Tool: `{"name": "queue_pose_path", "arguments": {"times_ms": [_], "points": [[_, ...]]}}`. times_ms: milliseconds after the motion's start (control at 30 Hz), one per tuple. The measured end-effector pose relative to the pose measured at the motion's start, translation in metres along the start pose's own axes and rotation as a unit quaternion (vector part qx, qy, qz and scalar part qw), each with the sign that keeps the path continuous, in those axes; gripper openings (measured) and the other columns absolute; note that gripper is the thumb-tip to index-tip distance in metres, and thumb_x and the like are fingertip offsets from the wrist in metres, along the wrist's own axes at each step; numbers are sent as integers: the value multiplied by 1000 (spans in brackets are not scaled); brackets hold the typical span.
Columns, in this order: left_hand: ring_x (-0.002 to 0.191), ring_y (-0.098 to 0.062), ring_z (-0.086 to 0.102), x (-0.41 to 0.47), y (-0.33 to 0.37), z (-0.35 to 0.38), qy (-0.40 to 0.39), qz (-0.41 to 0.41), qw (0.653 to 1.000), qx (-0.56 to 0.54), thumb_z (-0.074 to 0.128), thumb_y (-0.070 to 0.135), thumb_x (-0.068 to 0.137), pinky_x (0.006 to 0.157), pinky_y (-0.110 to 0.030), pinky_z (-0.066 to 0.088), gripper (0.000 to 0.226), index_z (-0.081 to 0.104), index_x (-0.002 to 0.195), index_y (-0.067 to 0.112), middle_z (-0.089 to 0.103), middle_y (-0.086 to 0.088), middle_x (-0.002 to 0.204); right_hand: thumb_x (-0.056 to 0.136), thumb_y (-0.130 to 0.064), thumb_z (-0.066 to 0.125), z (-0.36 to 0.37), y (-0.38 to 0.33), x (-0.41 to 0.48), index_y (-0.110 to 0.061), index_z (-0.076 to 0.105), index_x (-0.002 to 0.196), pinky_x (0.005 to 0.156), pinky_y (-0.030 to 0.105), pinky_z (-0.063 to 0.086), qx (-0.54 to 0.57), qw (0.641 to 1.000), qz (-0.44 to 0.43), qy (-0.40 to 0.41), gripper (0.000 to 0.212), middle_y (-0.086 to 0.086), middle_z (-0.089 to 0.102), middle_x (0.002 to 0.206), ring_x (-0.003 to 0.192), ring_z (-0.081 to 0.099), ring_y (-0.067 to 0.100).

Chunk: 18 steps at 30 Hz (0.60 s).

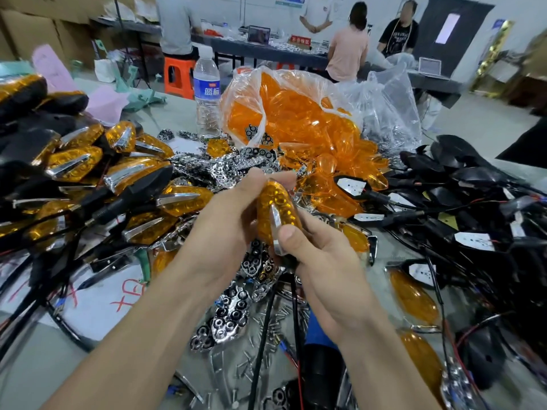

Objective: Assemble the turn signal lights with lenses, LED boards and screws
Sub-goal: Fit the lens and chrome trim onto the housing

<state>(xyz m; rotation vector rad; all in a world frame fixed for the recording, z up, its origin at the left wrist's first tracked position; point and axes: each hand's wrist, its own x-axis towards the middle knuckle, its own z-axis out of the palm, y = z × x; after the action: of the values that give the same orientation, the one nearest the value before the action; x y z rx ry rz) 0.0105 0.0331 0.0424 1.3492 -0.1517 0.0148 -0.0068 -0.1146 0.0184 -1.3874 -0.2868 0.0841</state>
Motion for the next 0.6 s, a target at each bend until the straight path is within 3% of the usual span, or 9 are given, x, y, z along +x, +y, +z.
{"name": "queue_pose_path", "arguments": {"times_ms": [67, 100, 233, 333, 500, 600], "points": [[107, -27, 68, -1, 3, 4, -4, -23, 999, -25, 53, 60, 73, 83, -32, 61, 92, 57, 140, -4, 68, -15, 128, 92, -24, 70, 0, 2, 0, -19, 77, 119, 107, 47, 49, 21, 1000, -14, -7, 29, 14, 74, 122, 110, 68, 26], [101, -22, 70, -2, 4, 6, -9, -19, 999, -35, 53, 57, 71, 78, -27, 62, 95, 53, 142, -8, 67, -16, 125, 92, -22, 70, 0, 2, -1, -18, 77, 120, 109, 48, 48, 28, 999, -19, -10, 29, 17, 73, 124, 114, 67, 29], [79, -6, 72, -5, 5, 13, -3, -6, 998, -65, 47, 40, 84, 66, -17, 57, 79, 49, 142, -13, 64, -16, 119, 92, -21, 69, 2, 4, 0, -13, 77, 119, 106, 44, 50, 49, 998, -23, 6, 30, 17, 74, 121, 107, 64, 22], [76, -2, 70, -4, 3, 13, 5, -8, 998, -54, 37, 25, 105, 65, -15, 55, 55, 49, 142, -14, 62, -19, 123, 91, -21, 69, 4, 8, 2, -11, 77, 116, 90, 32, 54, 34, 999, -31, 21, 28, 3, 73, 101, 93, 61, 13], [80, -5, 68, -2, -4, 11, 26, -20, 999, -20, 35, 24, 111, 67, -12, 53, 49, 54, 138, -13, 61, -31, 136, 90, -33, 70, 9, 9, 1, -29, 76, 114, 87, 26, 53, -16, 999, -11, 30, 24, -10, 75, 98, 92, 65, 7], [90, -14, 66, -2, -3, 8, 34, -13, 999, 33, 36, 25, 112, 70, -12, 54, 48, 60, 133, -10, 66, -29, 128, 92, -37, 68, 9, 4, 0, -21, 76, 111, 80, 34, 49, -21, 999, -15, 30, 26, -4, 68, 87, 84, 59, 14]]}}
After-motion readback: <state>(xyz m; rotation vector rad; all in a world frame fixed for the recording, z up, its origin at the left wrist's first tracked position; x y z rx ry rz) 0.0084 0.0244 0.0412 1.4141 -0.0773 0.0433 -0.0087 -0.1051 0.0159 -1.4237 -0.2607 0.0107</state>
